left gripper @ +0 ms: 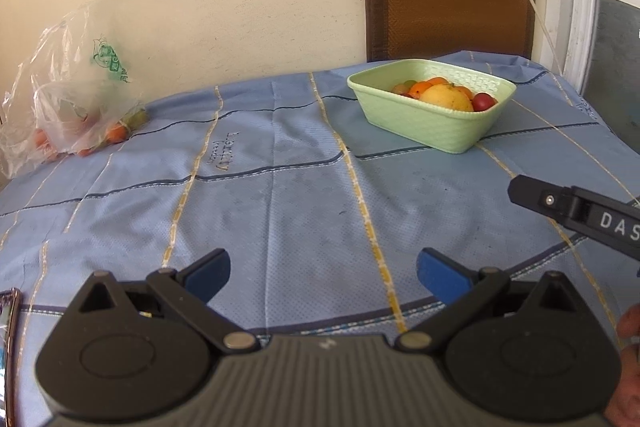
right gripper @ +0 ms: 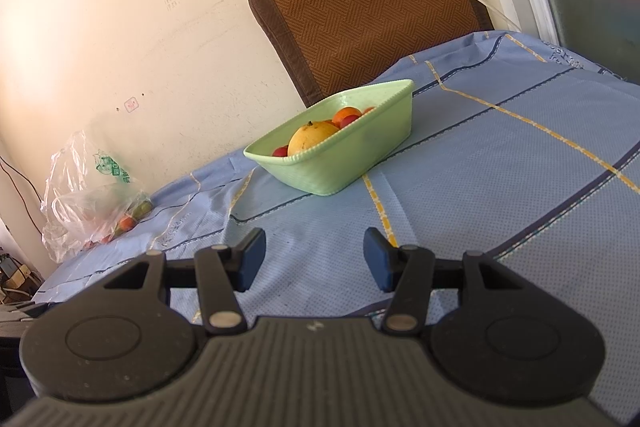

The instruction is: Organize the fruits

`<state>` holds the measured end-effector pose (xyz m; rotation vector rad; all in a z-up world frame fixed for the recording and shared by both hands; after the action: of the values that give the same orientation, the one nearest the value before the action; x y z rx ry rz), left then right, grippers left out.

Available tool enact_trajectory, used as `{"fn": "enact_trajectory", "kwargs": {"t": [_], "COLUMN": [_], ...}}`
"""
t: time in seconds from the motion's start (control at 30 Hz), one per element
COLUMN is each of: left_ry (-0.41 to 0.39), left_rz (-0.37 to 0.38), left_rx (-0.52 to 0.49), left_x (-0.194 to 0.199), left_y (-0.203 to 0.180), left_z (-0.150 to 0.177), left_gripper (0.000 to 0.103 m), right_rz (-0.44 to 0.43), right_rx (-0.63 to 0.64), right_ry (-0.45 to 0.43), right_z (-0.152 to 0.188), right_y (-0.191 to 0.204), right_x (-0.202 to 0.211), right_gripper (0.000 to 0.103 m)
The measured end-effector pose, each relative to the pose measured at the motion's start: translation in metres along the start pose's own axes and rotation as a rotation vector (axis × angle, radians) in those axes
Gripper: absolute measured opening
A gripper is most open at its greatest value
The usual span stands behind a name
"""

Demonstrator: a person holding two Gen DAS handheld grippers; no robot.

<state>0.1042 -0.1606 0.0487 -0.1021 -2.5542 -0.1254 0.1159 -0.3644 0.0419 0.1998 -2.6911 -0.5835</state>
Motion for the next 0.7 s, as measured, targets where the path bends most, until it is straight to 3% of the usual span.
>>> {"fn": "enact_trajectory", "kwargs": {"t": [0.7], "left_ry": [0.000], "left_rz": [-0.114], "left_rx": [0.006], "left_x": [-0.005], "left_y": [0.014], "left_z": [0.002], "left_gripper": [0.103], "right_rz": [0.004], "right_rx": [0.003], "right_ry": [0.001], "right_z": [0.000], "right_y": [0.002], "right_x": [-0.001], "right_gripper": [0.058]}}
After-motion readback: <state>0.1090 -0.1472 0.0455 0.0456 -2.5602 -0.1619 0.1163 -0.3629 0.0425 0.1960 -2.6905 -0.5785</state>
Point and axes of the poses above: each gripper's, at about its wrist camera, not at the fingertips, and x roughly against the way its jaws point, y to its left, z to its underside, the point moved 2 cm from there along -x, roughly the way its jaws point, and after that the axes turned 7 degrees about -y, right-handed, at the moved point
